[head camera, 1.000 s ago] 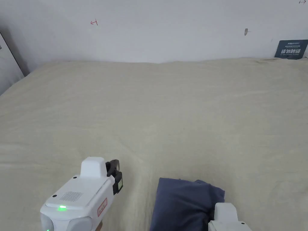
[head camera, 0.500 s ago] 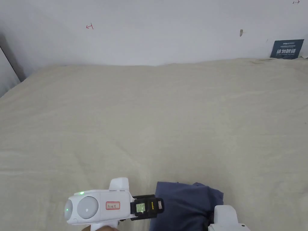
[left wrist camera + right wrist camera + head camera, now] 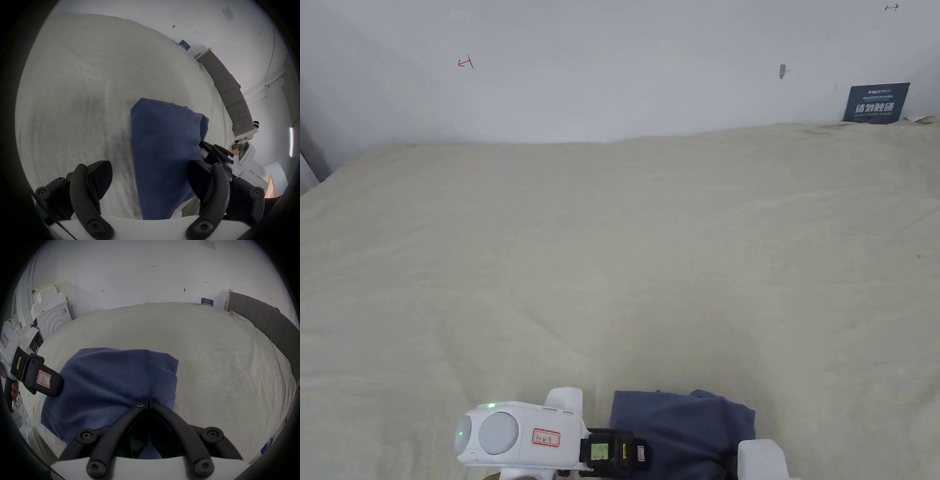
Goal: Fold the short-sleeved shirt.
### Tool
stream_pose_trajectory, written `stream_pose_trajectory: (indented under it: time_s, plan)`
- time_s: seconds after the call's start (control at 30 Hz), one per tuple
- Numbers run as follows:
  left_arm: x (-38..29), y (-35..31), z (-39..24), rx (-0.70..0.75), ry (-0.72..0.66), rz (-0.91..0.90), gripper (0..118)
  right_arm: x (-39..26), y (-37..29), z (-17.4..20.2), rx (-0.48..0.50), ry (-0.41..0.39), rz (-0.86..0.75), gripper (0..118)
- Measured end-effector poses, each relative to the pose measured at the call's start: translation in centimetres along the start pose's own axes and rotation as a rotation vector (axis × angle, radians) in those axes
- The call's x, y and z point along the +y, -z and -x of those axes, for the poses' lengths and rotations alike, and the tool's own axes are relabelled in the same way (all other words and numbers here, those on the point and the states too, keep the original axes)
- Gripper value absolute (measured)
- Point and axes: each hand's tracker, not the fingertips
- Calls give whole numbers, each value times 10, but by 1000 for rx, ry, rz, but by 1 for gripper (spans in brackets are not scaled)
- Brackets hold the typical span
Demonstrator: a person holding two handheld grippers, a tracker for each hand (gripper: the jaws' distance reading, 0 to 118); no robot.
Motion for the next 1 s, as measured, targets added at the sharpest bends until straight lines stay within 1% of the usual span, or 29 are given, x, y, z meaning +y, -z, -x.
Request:
stream_pose_trajectory:
  time_s: [0.07,0.2,0.27,0.4,0.43,0.57,0.8,0.87,0.9,1.0]
  plan:
    - [3,4,-1,-25,-1,15,94,0,0,1,0,-1,0,0]
    - [5,9,-7,-52,-2,37,65,-1,3,-2,-1,-1,1,0]
    - [5,8,-13,-22,28,45,59,-1,3,-2,1,3,1,0]
    - [5,5,-11,-33,40,48,26,0,3,-1,1,0,2,0]
    - [5,4,-14,-32,50,51,23,1,0,0,2,-2,3,0]
    - [-5,2,-36,17,128,41,18,3,-2,1,3,-3,6,0]
    - [1,2,-25,47,145,26,16,14,-20,-1,15,4,-15,0]
    - [5,-7,-27,50,153,18,16,22,-35,-2,10,-16,-71,0]
    - [7,-15,-37,47,159,12,16,27,-40,-2,9,-22,-88,0]
    - [13,-31,-41,100,217,2,16,41,-54,-8,4,-38,-162,0]
